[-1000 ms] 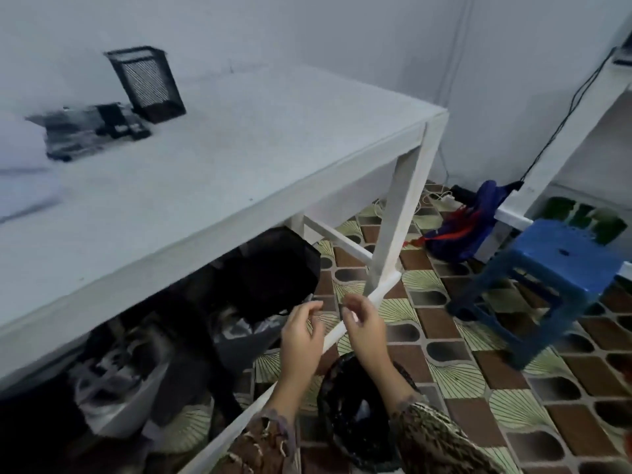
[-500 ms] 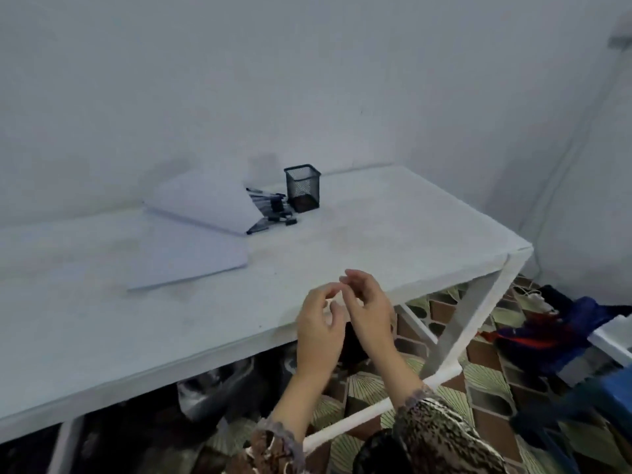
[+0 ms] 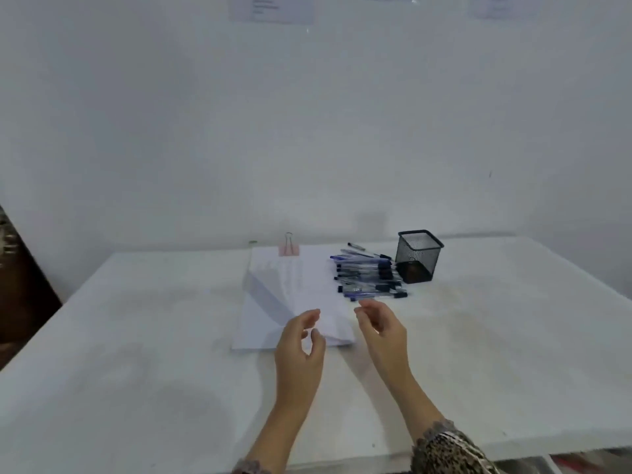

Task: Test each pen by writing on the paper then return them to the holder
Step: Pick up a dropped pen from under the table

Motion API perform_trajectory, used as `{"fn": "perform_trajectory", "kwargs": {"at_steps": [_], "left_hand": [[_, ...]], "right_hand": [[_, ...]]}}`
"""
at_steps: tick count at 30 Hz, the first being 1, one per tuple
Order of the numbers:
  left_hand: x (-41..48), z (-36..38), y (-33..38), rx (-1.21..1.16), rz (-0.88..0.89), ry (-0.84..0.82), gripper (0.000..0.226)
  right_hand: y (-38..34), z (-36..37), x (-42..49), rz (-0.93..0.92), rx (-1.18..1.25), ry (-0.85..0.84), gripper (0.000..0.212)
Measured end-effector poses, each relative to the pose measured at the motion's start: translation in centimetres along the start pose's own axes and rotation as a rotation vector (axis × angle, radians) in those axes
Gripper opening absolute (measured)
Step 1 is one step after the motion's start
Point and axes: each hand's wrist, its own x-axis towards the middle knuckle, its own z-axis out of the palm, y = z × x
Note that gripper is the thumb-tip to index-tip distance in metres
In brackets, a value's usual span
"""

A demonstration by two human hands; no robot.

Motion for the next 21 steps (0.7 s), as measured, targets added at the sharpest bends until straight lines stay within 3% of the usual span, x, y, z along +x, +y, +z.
{"fn": "perform_trajectory", "kwargs": {"at_steps": [5,11,18,21], "left_hand": [[5.0,-2.2,-0.8,0.018,0.031,0.041,0.045],[8.4,-3.5,-2.2,0.347,0.059,0.118,0.036],[10.8,-4.3,-5.6,0.403,-0.314,-0.054,0.042],[11.8,-4.9,-7.3,0.434,-0.397,-0.105,0.043]], "right_hand": [[0.0,4.7,3.3,-0.028,-0.069,-0.111,0.022],[0.5,6.7,5.0,-0.001,-0.436,-0.467,0.014],[0.1,5.4,6.7,0.093,-0.517,-0.74,0.016],[0.6,4.3,8.2,0.093,-0.53,-0.656,0.017]]}}
